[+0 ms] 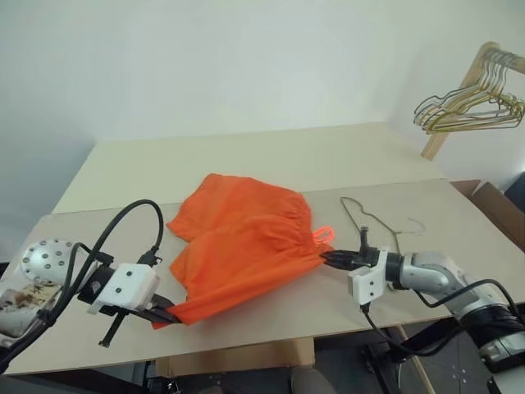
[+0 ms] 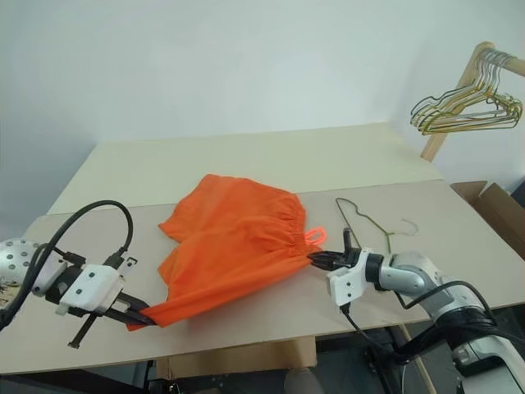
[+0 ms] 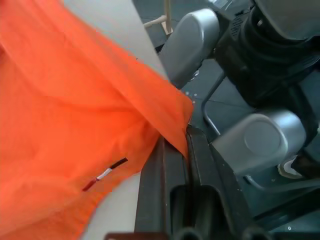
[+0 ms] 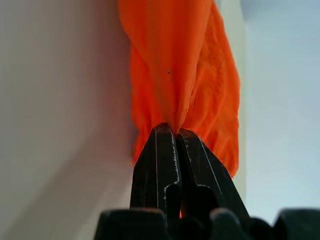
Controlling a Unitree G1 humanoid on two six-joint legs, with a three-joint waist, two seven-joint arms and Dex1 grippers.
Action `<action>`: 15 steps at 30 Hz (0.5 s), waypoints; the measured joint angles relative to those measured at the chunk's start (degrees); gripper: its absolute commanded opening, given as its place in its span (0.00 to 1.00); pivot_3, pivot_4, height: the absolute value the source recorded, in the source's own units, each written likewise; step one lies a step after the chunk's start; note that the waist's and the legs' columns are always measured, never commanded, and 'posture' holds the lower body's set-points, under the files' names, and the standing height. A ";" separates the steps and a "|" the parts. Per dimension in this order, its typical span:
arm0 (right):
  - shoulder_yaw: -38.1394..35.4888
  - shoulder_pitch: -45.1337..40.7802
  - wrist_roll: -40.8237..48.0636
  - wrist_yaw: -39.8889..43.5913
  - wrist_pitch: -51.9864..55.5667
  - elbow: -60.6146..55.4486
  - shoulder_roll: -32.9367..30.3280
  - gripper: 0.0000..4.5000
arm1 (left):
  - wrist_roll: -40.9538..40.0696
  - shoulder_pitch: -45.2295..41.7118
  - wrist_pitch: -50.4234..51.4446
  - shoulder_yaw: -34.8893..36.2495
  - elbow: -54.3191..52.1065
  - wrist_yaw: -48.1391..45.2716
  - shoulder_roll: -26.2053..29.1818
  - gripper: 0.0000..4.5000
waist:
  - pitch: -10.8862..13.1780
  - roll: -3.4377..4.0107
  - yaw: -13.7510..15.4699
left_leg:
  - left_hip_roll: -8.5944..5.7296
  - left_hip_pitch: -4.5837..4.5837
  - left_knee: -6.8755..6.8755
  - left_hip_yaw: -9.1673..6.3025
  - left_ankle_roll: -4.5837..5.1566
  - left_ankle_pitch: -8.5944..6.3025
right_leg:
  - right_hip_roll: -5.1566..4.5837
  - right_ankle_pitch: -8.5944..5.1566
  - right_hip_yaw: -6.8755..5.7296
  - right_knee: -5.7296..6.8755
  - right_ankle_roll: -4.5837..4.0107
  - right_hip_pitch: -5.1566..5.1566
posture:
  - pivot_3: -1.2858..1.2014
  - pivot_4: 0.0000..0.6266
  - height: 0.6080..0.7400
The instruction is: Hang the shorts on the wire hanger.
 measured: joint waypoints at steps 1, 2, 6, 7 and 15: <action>0.00 0.87 -0.55 0.05 -0.73 -0.15 -1.07 0.00 | 0.14 -0.06 0.10 -0.31 -0.37 0.34 -0.93 0.01 | 0.00 0.00 0.21 | 0.00 0.02 0.00 0.03 0.00 0.00 | 0.01 -0.01 0.00 0.01 -0.01 0.00 | 0.46 0.03 1.00; -0.01 1.71 -0.93 0.05 -1.33 -0.49 -2.05 0.00 | 0.56 -0.16 0.14 -1.01 -0.37 0.66 -1.81 0.01 | 0.00 0.00 0.33 | 0.02 0.03 0.00 0.08 0.00 0.00 | 0.04 0.01 0.01 0.00 -0.04 0.00 | 0.46 0.03 1.00; -0.57 5.55 -1.26 -0.25 -2.95 -1.93 -5.50 0.00 | 3.02 0.11 -0.28 -3.81 -0.27 1.37 -5.27 0.01 | 0.00 0.00 0.39 | 0.11 0.05 0.00 0.25 0.01 -0.01 | 0.14 0.01 0.07 -0.01 -0.10 0.00 | 0.44 0.03 1.00; -0.86 5.98 -1.34 -0.31 -2.96 -2.38 -5.79 0.00 | 3.79 0.37 -0.44 -4.29 -0.21 1.44 -5.62 0.01 | 0.00 0.00 0.21 | 0.15 0.05 0.00 0.28 0.01 -0.01 | 0.17 0.03 0.09 -0.02 -0.13 0.00 | 0.44 0.03 1.00; -2.85 14.11 2.74 3.08 3.53 -10.63 -8.81 0.55 | 7.05 6.17 -4.81 -4.94 1.26 0.08 -6.31 0.51 | 0.00 0.00 -0.61 | 0.26 0.04 0.00 0.37 0.06 -0.04 | 0.21 0.03 0.09 -0.04 -0.18 0.07 | 0.44 0.03 1.00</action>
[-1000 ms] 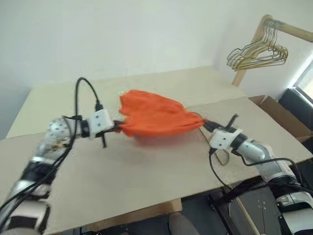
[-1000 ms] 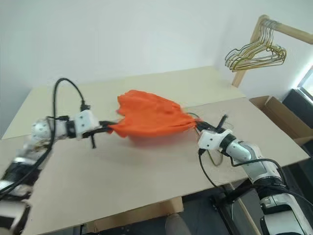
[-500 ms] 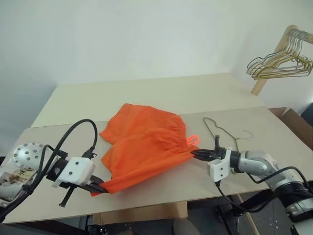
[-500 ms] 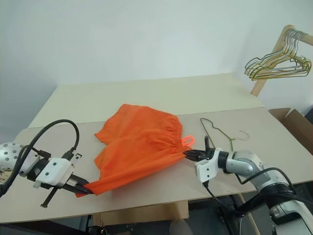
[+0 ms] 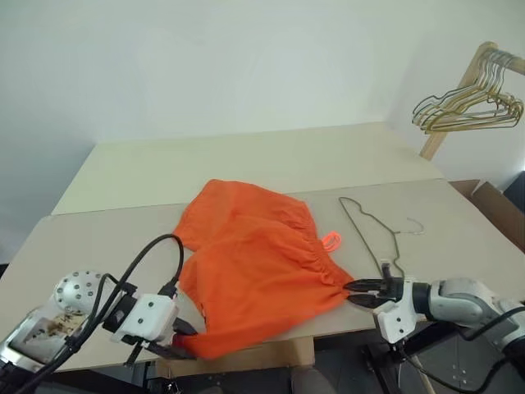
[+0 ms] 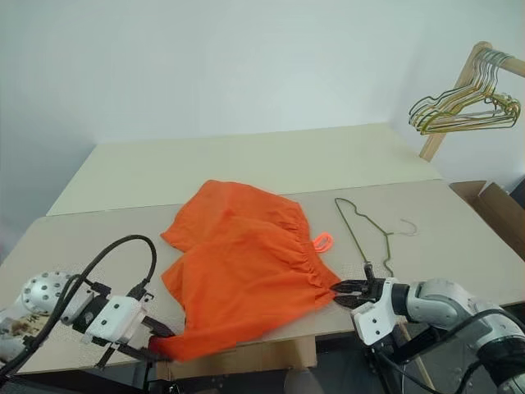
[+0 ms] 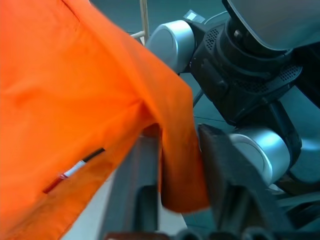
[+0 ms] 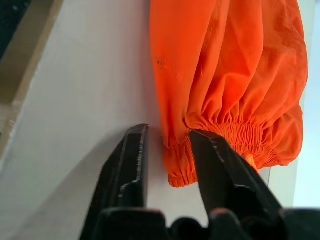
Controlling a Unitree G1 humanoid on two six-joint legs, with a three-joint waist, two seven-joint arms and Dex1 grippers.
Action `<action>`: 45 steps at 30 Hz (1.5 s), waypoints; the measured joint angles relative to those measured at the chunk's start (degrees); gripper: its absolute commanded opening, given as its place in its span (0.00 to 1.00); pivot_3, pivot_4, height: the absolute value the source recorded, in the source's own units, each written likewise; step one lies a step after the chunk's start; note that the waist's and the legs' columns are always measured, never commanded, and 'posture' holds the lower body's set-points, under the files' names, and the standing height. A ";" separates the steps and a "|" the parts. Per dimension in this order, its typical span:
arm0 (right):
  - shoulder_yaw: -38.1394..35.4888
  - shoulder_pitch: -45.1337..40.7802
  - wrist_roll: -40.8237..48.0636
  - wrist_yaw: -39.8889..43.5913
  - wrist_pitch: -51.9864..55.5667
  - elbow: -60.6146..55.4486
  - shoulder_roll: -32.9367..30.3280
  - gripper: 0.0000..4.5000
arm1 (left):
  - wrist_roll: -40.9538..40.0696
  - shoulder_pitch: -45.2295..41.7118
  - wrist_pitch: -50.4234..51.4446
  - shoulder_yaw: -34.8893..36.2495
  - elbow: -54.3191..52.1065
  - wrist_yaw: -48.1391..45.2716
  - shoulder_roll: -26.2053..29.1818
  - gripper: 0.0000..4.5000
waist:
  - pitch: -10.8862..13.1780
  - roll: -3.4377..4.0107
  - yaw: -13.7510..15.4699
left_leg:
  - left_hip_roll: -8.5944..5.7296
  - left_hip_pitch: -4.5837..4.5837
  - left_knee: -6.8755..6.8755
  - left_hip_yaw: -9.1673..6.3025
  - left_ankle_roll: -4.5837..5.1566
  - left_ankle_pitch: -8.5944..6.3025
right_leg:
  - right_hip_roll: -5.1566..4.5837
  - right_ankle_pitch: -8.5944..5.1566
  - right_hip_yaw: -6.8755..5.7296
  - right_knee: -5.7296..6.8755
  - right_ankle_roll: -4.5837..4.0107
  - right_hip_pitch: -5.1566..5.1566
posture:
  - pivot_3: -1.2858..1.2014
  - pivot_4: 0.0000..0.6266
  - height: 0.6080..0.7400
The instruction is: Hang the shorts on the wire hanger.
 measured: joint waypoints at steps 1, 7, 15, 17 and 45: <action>-0.79 2.13 2.41 1.38 2.14 -2.51 -1.11 0.55 | 0.35 0.54 -0.96 0.29 0.32 -0.02 -0.09 0.51 | 0.01 0.01 0.01 | 0.01 -0.03 0.00 0.00 0.00 0.00 | 0.00 0.00 -0.01 -0.01 0.00 -0.01 | 0.44 0.04 1.00; -11.50 18.08 25.64 8.58 24.59 -17.99 -7.55 0.55 | 0.59 2.79 -4.56 5.74 4.52 -0.89 0.49 0.51 | 0.09 -0.13 0.57 | 0.19 -0.09 0.00 0.01 0.02 -0.04 | 0.12 0.02 -0.04 -0.10 -0.07 0.02 | 0.45 0.05 1.00; -26.04 15.79 42.20 -1.35 66.70 -26.67 -1.72 0.55 | -8.13 -17.08 8.29 9.94 11.05 6.65 -5.25 0.51 | 0.21 -0.36 2.92 | 0.31 -0.31 0.09 -0.06 -0.01 -0.04 | 0.32 0.16 -0.33 -0.37 -0.15 -0.12 | 0.45 0.07 1.00; -25.17 11.82 42.36 -4.33 77.29 -26.83 -1.08 0.55 | -10.71 -23.68 13.86 11.21 10.76 9.35 -5.97 0.51 | 0.24 -0.20 3.15 | 0.27 -0.35 0.09 -0.05 0.00 -0.10 | 0.27 0.16 -0.23 -0.45 -0.13 -0.12 | 0.45 0.07 1.00; -17.23 -8.13 37.88 -5.13 114.21 -11.38 7.77 0.01 | -16.07 -29.14 29.49 9.59 3.12 14.65 -12.20 0.52 | 0.76 -0.65 2.99 | 0.39 -0.31 0.09 0.31 0.05 -0.19 | 0.46 0.21 -0.03 -0.53 -0.03 -0.12 | 0.45 0.06 1.00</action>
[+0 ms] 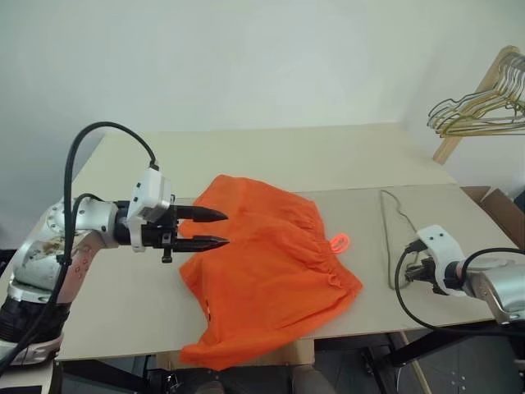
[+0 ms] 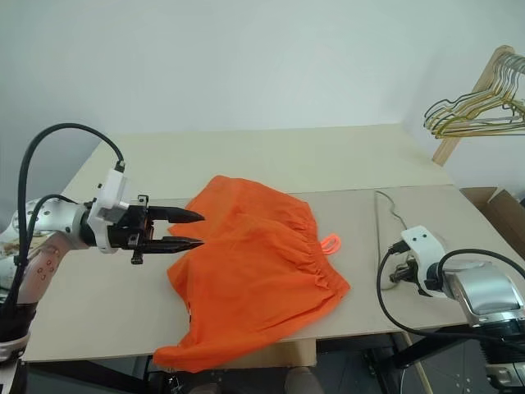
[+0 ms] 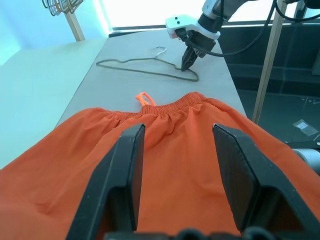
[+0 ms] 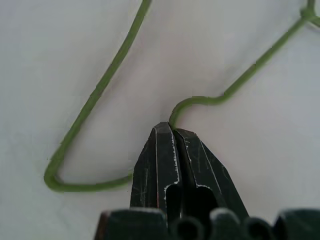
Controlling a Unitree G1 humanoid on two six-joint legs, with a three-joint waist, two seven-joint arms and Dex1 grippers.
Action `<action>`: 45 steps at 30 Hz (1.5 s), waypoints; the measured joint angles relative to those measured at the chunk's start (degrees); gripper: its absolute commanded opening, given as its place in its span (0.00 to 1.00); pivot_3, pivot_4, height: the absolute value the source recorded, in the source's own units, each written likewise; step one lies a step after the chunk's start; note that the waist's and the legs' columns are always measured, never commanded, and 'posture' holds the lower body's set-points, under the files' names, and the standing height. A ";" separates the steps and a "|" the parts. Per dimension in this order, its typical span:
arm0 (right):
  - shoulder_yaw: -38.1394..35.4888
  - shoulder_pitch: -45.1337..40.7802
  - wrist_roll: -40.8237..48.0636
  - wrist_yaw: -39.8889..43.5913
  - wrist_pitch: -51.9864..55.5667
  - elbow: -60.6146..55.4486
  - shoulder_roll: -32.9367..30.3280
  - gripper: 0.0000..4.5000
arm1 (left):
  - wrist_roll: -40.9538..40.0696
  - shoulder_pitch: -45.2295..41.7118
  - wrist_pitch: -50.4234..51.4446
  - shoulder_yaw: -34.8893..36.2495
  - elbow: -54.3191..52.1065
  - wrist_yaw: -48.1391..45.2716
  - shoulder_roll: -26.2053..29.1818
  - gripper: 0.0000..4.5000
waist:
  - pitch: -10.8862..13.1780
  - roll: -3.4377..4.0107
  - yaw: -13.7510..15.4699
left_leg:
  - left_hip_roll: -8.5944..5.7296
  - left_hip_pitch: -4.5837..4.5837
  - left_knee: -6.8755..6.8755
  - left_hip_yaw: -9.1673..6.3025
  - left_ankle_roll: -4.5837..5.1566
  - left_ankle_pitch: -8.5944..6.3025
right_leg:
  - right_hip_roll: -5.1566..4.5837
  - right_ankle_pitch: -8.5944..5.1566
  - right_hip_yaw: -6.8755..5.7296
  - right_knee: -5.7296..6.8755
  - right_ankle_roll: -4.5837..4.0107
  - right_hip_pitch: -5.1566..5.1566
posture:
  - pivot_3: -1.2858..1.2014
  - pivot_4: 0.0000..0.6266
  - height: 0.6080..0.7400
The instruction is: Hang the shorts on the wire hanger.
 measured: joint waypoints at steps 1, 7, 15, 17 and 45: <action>-0.96 0.00 -0.26 -1.08 0.86 -0.40 0.75 0.01 | 0.03 -0.31 0.00 0.00 0.16 0.04 -0.41 0.52 | 0.00 0.00 -0.01 | -0.01 0.00 0.00 0.01 0.00 0.00 | -0.01 0.00 0.01 0.00 0.01 -0.01 | 0.45 0.06 1.00; -4.72 3.43 -9.00 -12.66 -9.56 -6.30 3.98 0.01 | 1.53 -3.73 0.07 -0.71 3.22 3.11 -5.10 0.52 | 0.05 0.28 -0.02 | -0.04 -0.33 0.00 0.00 -0.01 0.01 | -0.03 0.01 0.01 0.05 0.01 -0.35 | 0.44 0.04 1.00; 1.11 6.85 -28.57 -16.98 -53.05 -10.46 -2.74 0.00 | 3.11 -13.24 5.18 -3.14 9.50 12.20 -12.94 0.59 | 0.00 0.34 -0.97 | -0.09 -0.84 0.25 0.02 -0.05 0.03 | -0.07 0.14 0.03 0.08 0.06 -0.84 | 0.43 0.01 1.00; 3.91 7.76 -33.73 -16.39 -64.79 -8.71 -6.22 0.00 | 3.43 -16.08 5.30 -3.75 12.68 9.96 -12.98 0.69 | -0.01 0.35 -1.52 | -0.11 -0.85 0.26 0.02 -0.07 0.04 | -0.08 0.14 0.02 0.08 0.05 -0.85 | 0.43 0.01 1.00; 9.92 -5.56 -61.53 -22.08 -98.41 6.40 -9.19 0.00 | 29.18 -35.64 -1.93 -25.93 40.36 -8.18 -20.02 0.51 | -0.10 0.48 -7.19 | -0.16 -0.83 0.30 -0.15 -0.24 0.17 | -0.08 0.18 0.01 0.17 0.03 -0.80 | 0.42 0.00 1.00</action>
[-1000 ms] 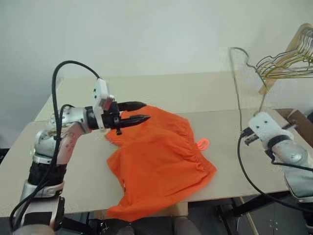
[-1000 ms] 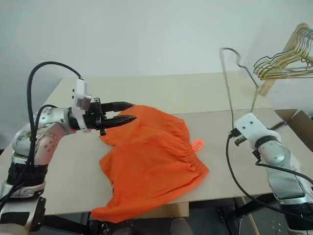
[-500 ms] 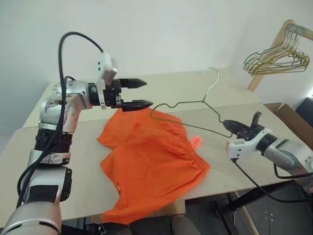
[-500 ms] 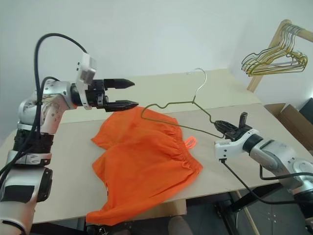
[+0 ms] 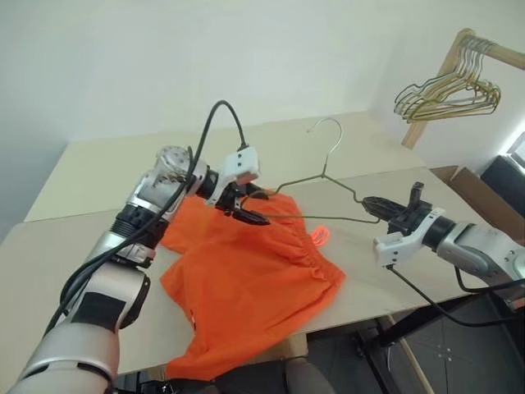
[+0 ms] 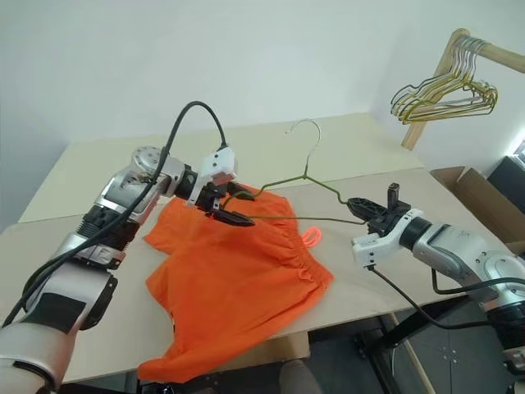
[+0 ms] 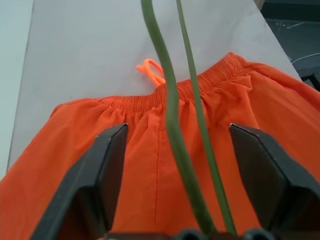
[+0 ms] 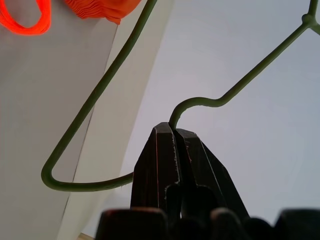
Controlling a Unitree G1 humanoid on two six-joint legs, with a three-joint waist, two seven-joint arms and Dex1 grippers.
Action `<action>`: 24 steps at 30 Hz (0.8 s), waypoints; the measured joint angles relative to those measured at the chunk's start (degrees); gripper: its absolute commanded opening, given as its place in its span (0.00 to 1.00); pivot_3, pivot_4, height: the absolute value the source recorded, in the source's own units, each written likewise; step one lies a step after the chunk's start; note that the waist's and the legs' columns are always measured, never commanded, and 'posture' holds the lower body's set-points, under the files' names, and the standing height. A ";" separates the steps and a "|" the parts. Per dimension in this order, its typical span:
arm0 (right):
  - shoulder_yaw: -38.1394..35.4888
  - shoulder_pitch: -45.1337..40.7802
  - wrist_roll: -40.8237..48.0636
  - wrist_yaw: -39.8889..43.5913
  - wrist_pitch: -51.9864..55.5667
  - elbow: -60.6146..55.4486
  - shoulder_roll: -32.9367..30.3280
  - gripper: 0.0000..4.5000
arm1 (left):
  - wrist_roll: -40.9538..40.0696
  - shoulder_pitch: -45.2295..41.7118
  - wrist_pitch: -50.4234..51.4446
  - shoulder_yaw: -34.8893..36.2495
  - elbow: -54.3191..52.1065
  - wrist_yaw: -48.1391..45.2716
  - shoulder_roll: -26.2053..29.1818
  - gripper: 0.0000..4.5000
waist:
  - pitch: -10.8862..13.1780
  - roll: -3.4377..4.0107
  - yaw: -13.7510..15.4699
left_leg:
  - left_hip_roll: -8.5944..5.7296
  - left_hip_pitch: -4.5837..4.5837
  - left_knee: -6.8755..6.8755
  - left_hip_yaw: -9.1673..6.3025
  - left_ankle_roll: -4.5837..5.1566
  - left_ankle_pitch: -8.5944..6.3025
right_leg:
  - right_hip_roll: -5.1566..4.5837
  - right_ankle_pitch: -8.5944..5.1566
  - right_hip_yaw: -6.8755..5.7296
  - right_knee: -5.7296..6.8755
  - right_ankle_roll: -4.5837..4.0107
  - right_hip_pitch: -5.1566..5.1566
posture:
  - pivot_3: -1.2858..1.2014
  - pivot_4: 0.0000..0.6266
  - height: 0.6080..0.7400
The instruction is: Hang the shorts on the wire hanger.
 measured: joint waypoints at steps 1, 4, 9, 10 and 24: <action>0.00 0.00 -0.23 0.00 -0.16 -0.04 0.00 0.00 | 0.43 0.00 -0.25 -0.01 0.00 -0.20 0.00 0.44 | 0.00 0.00 -0.17 | 0.00 0.00 0.00 -0.02 0.00 0.00 | 0.00 0.00 -0.02 0.02 0.00 0.00 | 0.42 0.00 1.00; -0.01 -0.10 -0.39 0.00 -0.57 -0.05 -0.04 0.00 | 1.98 0.00 -0.78 -0.51 0.07 -0.79 0.00 0.24 | -0.01 0.02 -0.67 | 0.00 0.01 0.00 -0.03 0.00 0.00 | 0.00 0.00 -0.02 0.04 0.00 0.00 | 0.42 0.00 1.00; -0.01 -1.29 -1.19 0.00 -1.65 0.03 -0.26 0.00 | 3.74 0.00 -1.71 -1.18 0.44 -2.53 -0.17 0.01 | -0.01 0.02 -1.00 | 0.00 0.01 0.00 -0.04 0.00 0.00 | 0.00 0.00 -0.01 0.03 0.00 0.00 | 0.41 0.00 1.00; -0.01 -1.78 -1.36 0.00 -1.79 0.06 -0.32 0.00 | 3.80 0.00 -1.78 -1.19 0.43 -2.94 -0.18 0.01 | -0.02 0.03 -1.02 | 0.00 0.01 0.00 -0.05 0.00 0.00 | 0.00 0.00 -0.02 0.04 0.00 0.00 | 0.41 0.00 1.00; -0.23 -2.45 0.76 1.40 -4.38 -0.16 -1.48 0.68 | 6.15 0.51 -3.20 -0.95 2.49 -2.03 -0.71 0.00 | -0.03 0.05 -1.05 | 0.00 0.01 0.02 -0.19 0.00 0.00 | 0.00 0.00 -0.03 0.08 0.00 0.00 | 0.41 0.00 1.00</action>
